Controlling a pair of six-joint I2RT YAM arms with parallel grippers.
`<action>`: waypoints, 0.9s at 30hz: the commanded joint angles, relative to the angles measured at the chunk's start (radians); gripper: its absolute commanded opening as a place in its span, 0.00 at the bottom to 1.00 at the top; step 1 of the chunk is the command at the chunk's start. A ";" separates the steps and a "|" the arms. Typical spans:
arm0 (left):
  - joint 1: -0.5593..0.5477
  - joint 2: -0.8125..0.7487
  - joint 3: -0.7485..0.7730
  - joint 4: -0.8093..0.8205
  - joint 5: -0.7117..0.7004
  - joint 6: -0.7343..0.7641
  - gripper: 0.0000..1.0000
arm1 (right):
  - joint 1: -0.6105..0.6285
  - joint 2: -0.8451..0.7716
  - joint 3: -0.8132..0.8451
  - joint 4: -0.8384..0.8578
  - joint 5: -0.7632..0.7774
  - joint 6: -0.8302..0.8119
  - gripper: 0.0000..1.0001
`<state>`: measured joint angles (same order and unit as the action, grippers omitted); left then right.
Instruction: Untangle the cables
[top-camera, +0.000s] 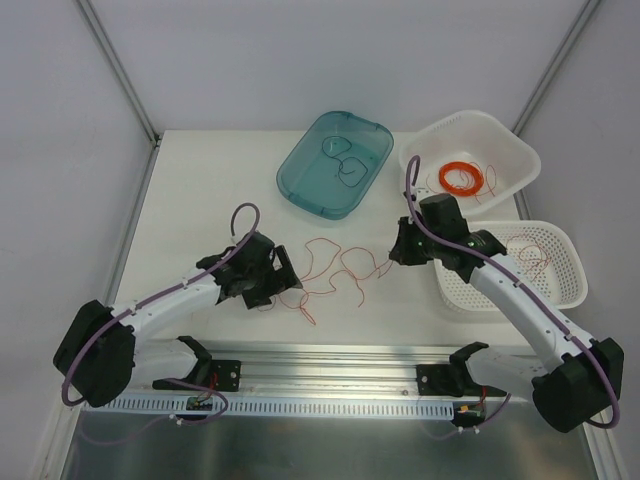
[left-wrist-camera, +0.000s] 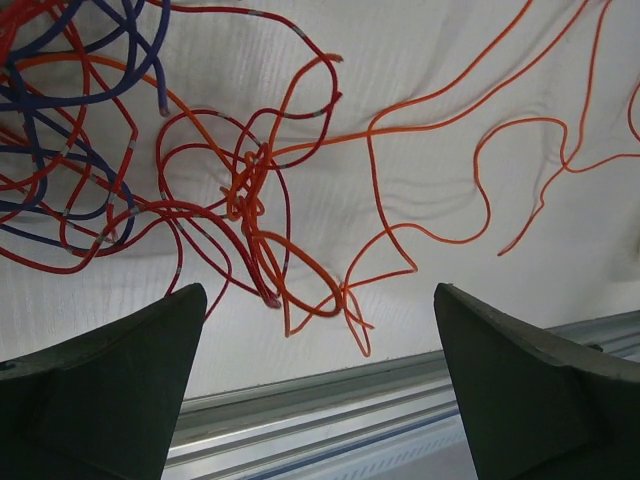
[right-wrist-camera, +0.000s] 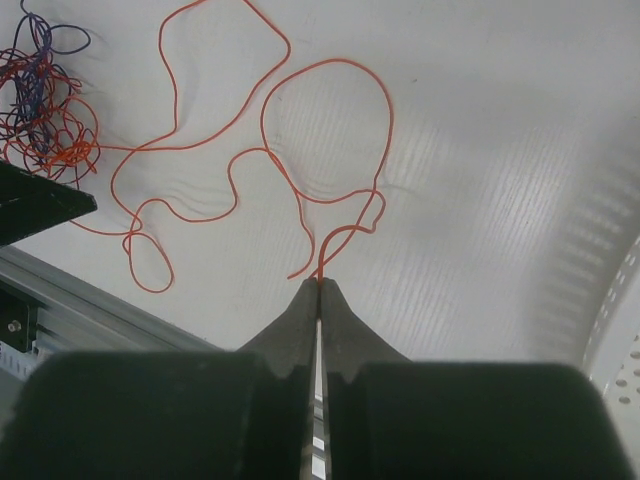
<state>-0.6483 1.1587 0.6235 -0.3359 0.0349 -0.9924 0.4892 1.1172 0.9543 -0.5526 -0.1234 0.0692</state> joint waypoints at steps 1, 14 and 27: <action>-0.004 0.038 -0.013 0.008 -0.030 -0.087 0.99 | 0.009 -0.020 -0.008 0.028 -0.022 0.015 0.01; -0.004 0.062 -0.041 0.034 -0.113 -0.152 0.51 | 0.014 -0.010 -0.015 0.034 -0.022 -0.006 0.01; 0.154 -0.076 0.030 -0.109 -0.346 0.112 0.00 | 0.003 -0.036 -0.054 -0.036 0.116 -0.048 0.01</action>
<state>-0.5705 1.1584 0.5953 -0.3573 -0.1612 -1.0115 0.4957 1.1168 0.9142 -0.5617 -0.0654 0.0437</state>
